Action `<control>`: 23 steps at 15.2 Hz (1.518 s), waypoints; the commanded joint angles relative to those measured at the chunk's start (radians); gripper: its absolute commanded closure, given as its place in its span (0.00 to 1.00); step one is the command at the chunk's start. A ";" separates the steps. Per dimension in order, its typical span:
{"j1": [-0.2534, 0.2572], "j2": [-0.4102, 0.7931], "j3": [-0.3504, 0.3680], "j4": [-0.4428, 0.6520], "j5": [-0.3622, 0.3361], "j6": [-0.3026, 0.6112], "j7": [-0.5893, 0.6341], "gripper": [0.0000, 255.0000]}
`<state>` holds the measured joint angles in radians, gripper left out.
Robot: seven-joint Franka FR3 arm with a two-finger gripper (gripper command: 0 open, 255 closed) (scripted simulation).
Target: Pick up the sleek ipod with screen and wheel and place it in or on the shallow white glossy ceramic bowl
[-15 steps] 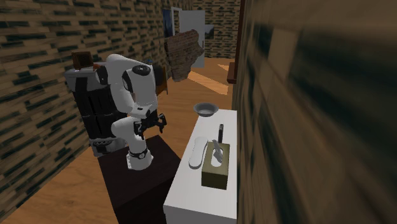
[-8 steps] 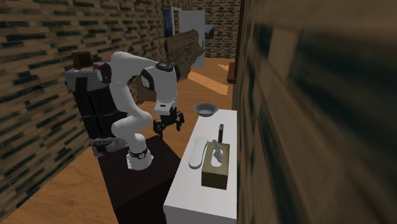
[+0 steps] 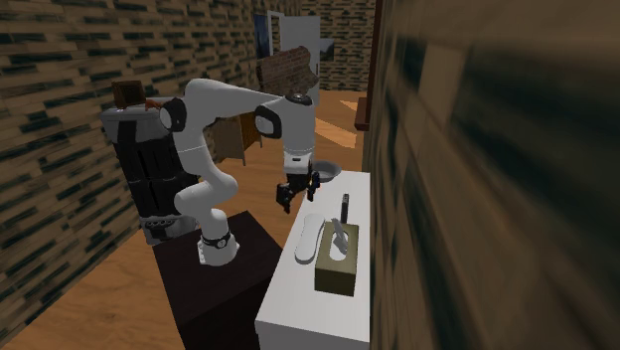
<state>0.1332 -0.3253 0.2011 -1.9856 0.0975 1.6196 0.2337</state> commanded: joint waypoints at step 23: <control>0.091 0.348 0.147 0.312 -0.096 0.072 0.136 0.00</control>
<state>0.2242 0.0225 0.3477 -1.6726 0.0017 1.6908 0.3697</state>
